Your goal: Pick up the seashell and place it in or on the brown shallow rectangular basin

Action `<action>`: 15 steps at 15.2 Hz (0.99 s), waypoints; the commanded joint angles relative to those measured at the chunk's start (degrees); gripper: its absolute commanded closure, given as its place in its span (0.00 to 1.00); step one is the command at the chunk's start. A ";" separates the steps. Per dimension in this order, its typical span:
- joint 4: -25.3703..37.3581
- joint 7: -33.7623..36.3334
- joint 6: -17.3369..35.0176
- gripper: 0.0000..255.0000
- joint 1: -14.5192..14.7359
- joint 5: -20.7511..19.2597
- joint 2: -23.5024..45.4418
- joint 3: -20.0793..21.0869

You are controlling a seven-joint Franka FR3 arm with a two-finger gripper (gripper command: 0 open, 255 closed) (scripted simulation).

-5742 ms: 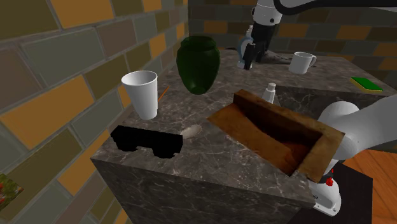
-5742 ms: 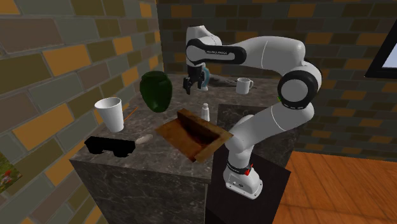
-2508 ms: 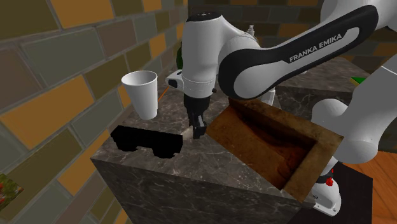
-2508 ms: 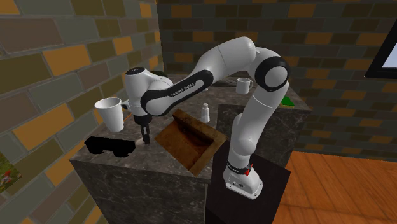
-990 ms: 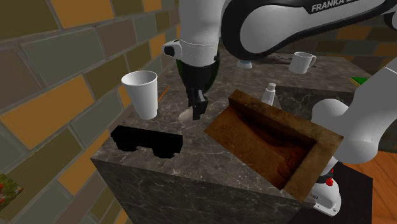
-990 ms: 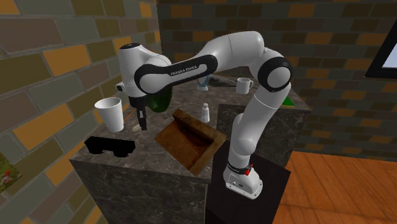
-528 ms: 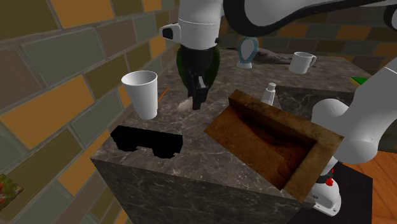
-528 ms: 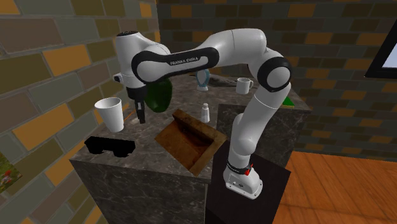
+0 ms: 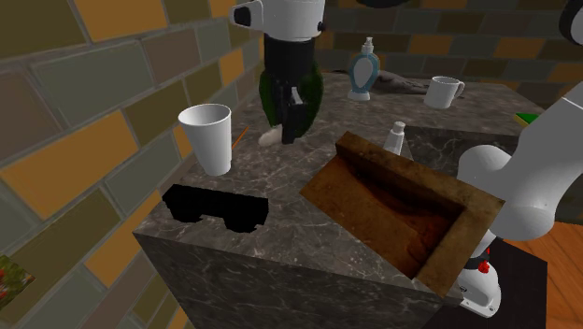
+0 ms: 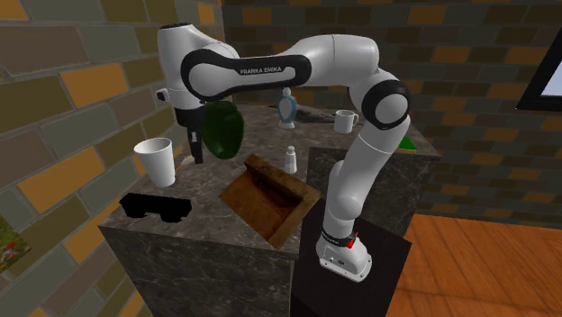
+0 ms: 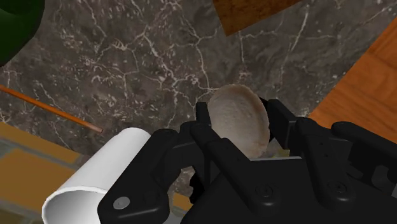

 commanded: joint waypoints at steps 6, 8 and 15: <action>-8.10 -1.07 -2.98 1.00 1.13 2.03 -11.25 -1.26; -11.30 -1.30 -4.24 1.00 1.74 2.68 -15.73 -1.70; -20.15 -1.44 -10.86 1.00 4.14 4.33 -31.19 -2.97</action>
